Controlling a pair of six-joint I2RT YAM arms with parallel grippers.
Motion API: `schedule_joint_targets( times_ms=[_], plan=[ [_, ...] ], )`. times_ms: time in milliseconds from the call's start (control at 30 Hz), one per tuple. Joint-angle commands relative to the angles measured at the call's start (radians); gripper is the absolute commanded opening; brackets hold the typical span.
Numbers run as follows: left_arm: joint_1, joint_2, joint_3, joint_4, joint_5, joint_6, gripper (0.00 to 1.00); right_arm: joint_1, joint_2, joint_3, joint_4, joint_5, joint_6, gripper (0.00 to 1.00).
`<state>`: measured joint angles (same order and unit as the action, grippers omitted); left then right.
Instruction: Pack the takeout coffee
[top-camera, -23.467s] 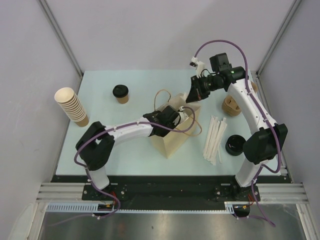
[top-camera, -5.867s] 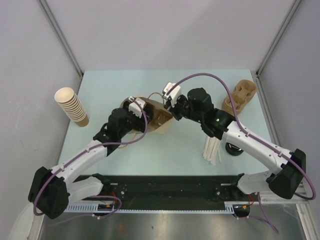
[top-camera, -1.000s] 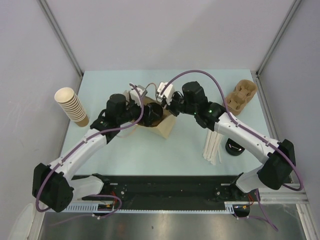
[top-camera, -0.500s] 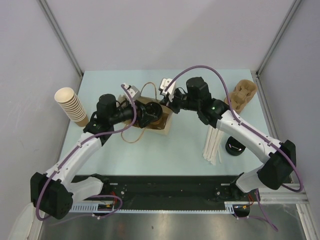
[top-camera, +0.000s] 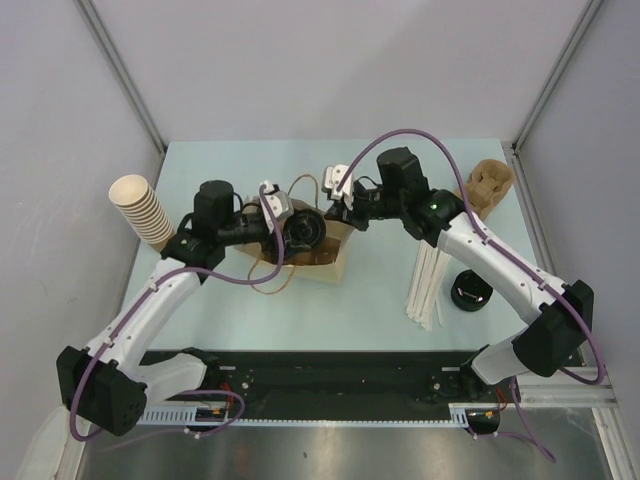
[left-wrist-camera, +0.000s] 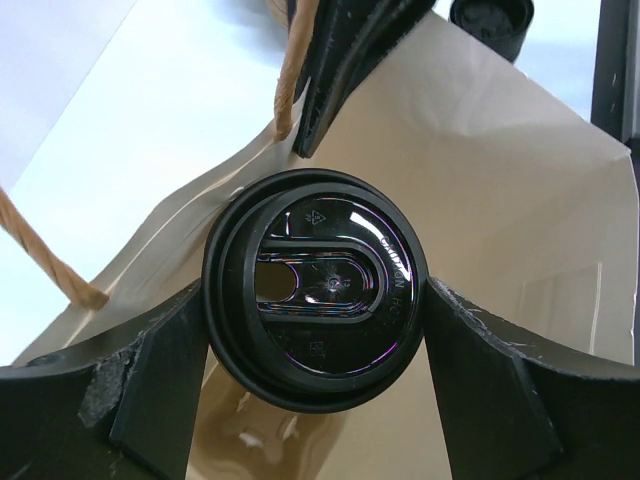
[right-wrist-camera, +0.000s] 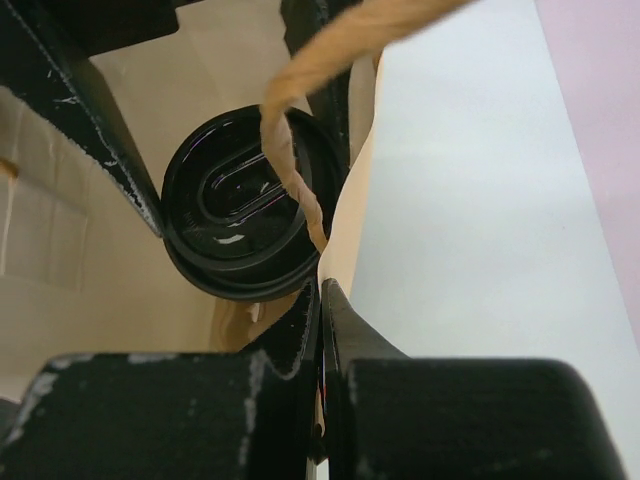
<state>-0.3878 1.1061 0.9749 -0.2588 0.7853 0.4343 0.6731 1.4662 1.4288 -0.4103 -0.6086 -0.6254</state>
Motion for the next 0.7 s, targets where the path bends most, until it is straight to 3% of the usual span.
schedule_joint_targets(
  times_ms=[0, 333, 667],
  plan=[
    [0.001, 0.012, 0.045, -0.053, 0.034, 0.184, 0.0, 0.064, -0.003, 0.048, -0.048, -0.056, -0.079, 0.0],
    [-0.042, -0.058, -0.099, -0.066, 0.02, 0.392, 0.0, 0.103, -0.027, 0.047, -0.004, 0.015, -0.129, 0.0],
    [-0.082, -0.068, -0.179, 0.016, -0.03, 0.46, 0.0, 0.135, -0.053, -0.002, 0.057, 0.03, -0.223, 0.0]
  ],
)
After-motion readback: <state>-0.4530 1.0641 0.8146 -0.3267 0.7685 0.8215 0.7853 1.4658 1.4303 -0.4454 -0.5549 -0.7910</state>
